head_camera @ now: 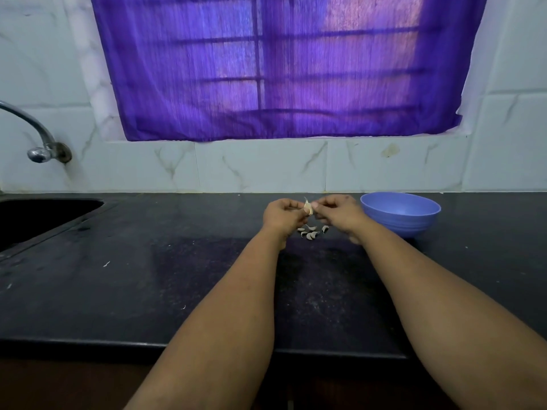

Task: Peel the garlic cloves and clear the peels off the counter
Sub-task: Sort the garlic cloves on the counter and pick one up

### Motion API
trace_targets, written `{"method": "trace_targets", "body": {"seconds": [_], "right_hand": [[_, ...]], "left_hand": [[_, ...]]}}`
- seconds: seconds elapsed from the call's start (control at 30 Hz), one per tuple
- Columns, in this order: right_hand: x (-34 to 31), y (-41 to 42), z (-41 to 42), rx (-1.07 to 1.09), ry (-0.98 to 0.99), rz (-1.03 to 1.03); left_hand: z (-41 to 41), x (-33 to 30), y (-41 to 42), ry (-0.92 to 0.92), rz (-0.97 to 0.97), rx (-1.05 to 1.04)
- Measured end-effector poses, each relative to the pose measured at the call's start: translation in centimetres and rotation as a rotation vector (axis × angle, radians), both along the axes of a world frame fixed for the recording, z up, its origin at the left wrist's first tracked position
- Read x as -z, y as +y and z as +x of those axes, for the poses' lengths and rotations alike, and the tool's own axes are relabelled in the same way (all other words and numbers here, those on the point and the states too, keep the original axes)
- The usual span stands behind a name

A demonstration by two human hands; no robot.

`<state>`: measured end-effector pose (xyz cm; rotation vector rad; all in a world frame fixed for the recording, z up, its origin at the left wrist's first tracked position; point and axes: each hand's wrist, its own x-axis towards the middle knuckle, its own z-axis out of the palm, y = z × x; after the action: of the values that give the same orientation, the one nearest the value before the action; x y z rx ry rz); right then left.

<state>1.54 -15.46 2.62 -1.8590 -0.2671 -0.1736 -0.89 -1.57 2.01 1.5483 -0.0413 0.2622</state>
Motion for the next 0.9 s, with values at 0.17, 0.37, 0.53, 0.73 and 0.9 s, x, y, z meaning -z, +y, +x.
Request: {"method": "trace_targets", "body": {"seconds": [0.17,0.37,0.53,0.73,0.9], "right_hand": [[-0.3,0.6,-0.8,-0.134,0.027,0.203],[-0.5,0.4,-1.1,-0.182,0.06,0.312],[-0.6,0.4,-1.0,-0.199,0.099,0.36],[-0.7,0.4,-0.8,-0.208,0.164,0.497],[-0.2,0.1,-0.1,-0.039,0.07,0.264]], "left_hand": [[-0.1,-0.1,0.2,-0.054,-0.067,0.019],[-0.2,-0.2,0.1,-0.052,-0.119,0.081],[-0.2,-0.2,0.2,-0.055,-0.159,0.101],[-0.4,-0.5,0.4,-0.052,-0.169,0.117],[0.4,-0.1,0.4,0.086,-0.007,-0.01]]}}
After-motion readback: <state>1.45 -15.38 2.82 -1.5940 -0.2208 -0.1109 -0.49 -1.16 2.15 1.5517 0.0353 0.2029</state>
